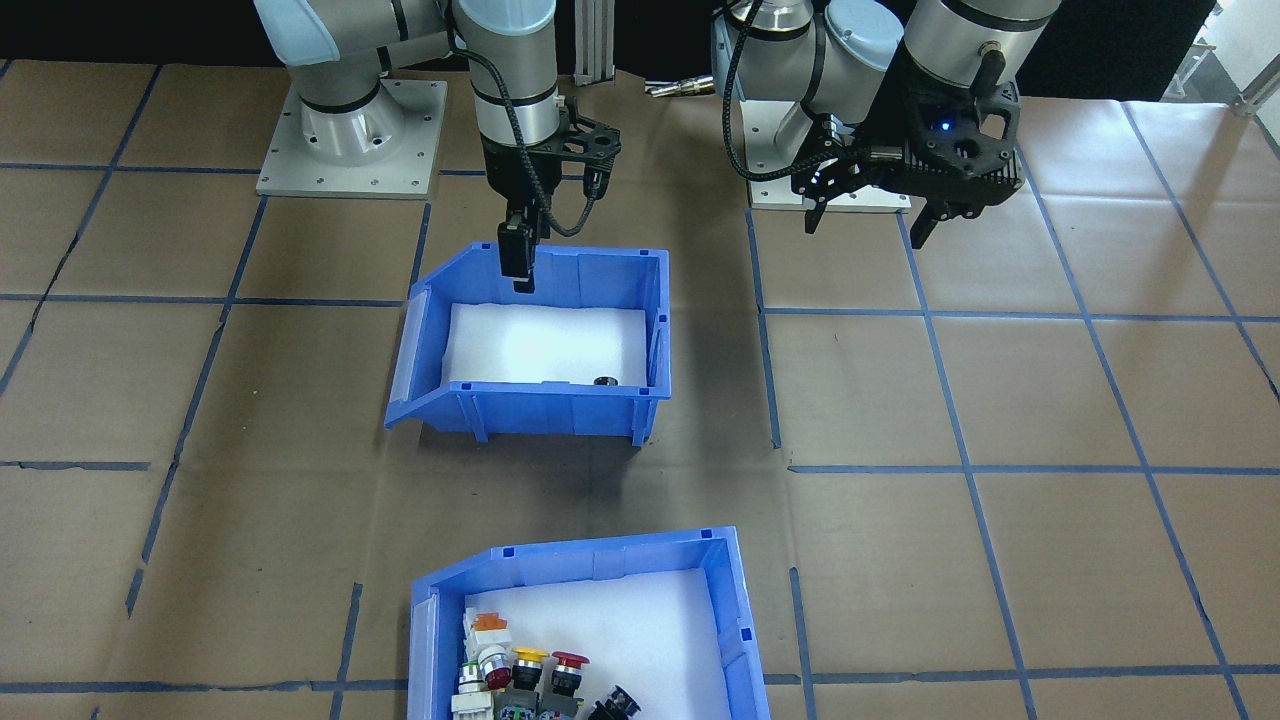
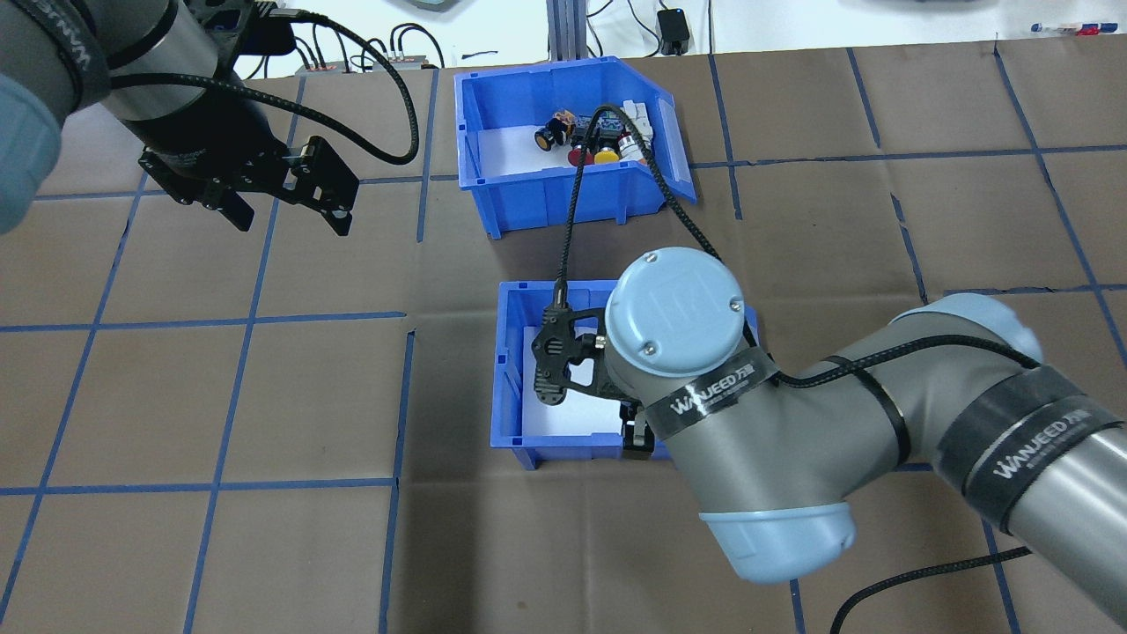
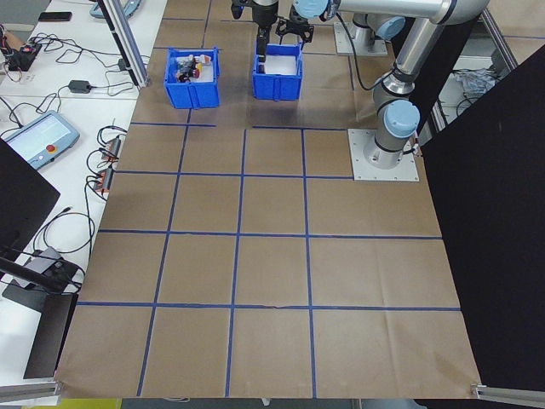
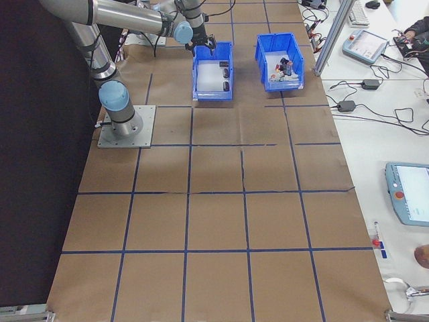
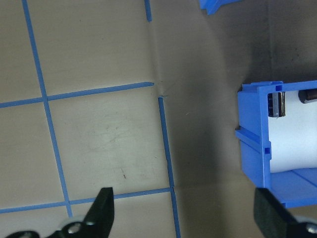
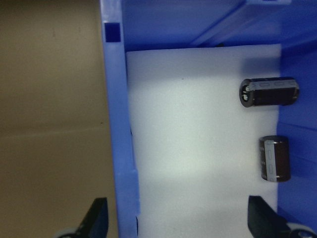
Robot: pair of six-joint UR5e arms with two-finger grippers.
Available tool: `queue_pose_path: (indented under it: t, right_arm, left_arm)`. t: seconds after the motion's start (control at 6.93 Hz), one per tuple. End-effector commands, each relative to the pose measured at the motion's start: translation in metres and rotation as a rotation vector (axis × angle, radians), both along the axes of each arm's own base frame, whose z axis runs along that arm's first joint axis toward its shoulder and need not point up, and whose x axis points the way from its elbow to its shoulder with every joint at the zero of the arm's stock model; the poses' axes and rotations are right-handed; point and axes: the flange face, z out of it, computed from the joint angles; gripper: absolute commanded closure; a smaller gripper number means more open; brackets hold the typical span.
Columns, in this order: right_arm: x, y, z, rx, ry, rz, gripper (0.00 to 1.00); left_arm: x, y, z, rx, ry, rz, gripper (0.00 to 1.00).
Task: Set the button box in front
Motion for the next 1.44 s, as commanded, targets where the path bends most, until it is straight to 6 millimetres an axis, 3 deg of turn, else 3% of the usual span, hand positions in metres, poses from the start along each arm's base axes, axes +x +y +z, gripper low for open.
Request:
queue_pose_path:
  t: [0.0, 0.29, 0.58, 0.87, 1.01, 1.3]
  right_arm:
    - [-0.063, -0.038, 0.024, -0.038, -0.033, -0.232, 0.00]
    - [-0.116, -0.063, 0.048, -0.055, -0.075, -0.555, 0.00]
    - [-0.160, -0.093, 0.089, 0.003, -0.095, -0.881, 0.00]
    - [-0.164, -0.116, 0.094, 0.008, -0.169, -1.274, 0.00]
    - [-0.158, -0.126, 0.093, 0.087, -0.196, -1.368, 0.00]
    - [-0.160, -0.156, 0.112, 0.131, -0.152, -1.412, 0.00]
  left_arm:
    - [0.000, 0.000, 0.001, -0.001, -0.001, 0.000, 0.00]
    - [0.000, 0.000, 0.001, -0.004, -0.001, -0.001, 0.00]
    - [0.001, -0.001, 0.003, -0.008, -0.001, 0.000, 0.00]
    - [0.005, -0.003, 0.005, -0.008, -0.001, 0.009, 0.00]
    - [0.008, -0.003, 0.005, -0.006, -0.001, 0.014, 0.00]
    - [0.008, -0.004, 0.007, -0.009, -0.001, 0.016, 0.00]
